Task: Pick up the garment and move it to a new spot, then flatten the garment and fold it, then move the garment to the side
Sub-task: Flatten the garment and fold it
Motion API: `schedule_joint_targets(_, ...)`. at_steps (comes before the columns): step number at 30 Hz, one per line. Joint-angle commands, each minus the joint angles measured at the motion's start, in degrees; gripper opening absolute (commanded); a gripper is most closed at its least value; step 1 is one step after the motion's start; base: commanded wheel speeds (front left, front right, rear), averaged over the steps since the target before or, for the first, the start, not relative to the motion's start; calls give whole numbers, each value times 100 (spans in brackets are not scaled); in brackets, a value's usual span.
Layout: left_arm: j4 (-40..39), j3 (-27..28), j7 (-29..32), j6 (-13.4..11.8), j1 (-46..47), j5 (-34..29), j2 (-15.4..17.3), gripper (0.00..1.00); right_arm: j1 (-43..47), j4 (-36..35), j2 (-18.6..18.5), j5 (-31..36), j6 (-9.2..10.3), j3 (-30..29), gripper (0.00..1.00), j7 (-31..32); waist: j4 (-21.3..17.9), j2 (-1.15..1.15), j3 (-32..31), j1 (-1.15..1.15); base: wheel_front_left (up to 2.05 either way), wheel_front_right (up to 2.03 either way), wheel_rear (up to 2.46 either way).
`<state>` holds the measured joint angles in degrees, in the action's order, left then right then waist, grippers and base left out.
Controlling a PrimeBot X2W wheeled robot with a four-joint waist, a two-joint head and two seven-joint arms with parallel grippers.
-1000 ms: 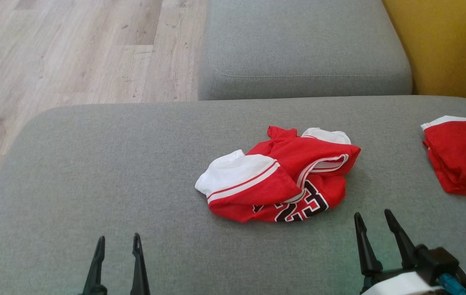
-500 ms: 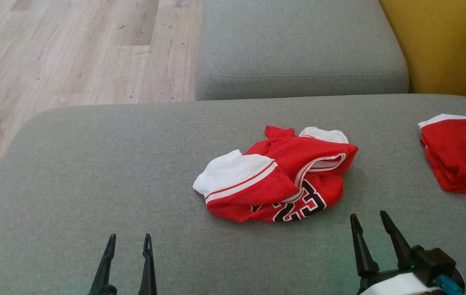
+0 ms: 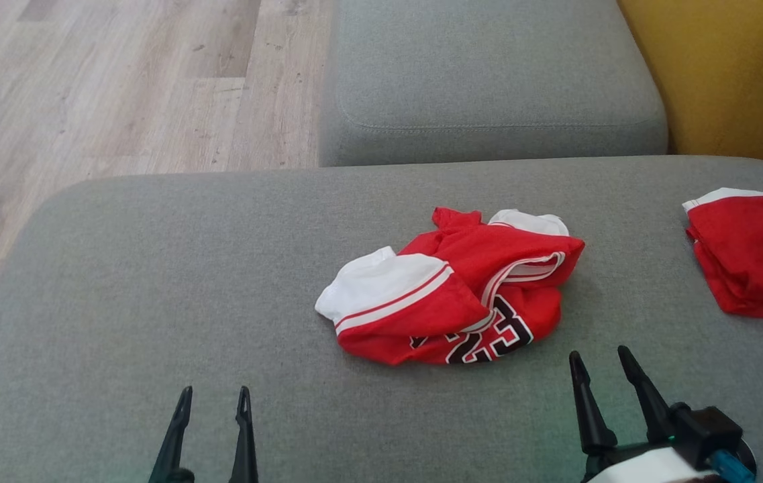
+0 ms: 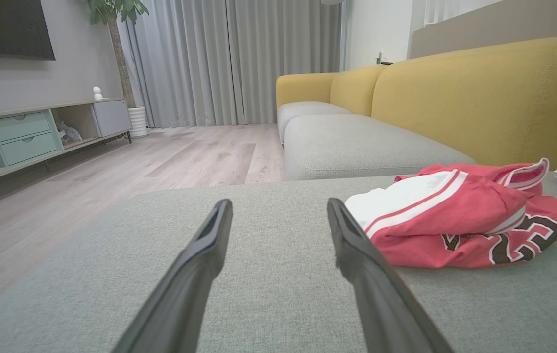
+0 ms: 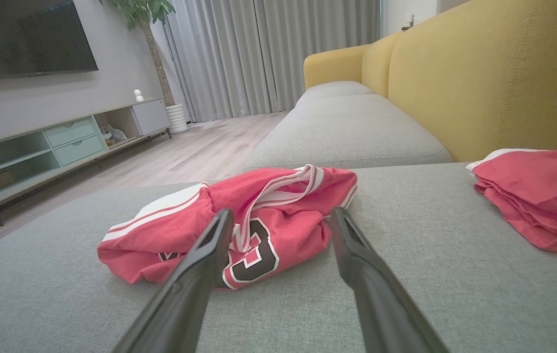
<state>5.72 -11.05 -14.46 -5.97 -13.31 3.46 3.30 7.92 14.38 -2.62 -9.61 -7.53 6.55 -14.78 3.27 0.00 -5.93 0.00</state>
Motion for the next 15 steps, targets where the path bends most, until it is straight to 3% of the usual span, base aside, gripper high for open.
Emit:
schedule_joint_targets(1,-152,145,-53,-5,316,-38,-42,100,-157,-167,-26,-44,4,142,100,-22,-8,0,1,0,0,0,0)
schedule_joint_targets(9,-47,5,-53,49,414,-91,-42,100,-188,-202,-26,-65,4,158,100,-22,-226,0,140,0,0,0,0)
schedule_joint_targets(15,312,-586,-53,349,1091,-533,-23,100,-268,-232,-26,-73,4,348,100,-22,-741,0,457,0,0,0,0)
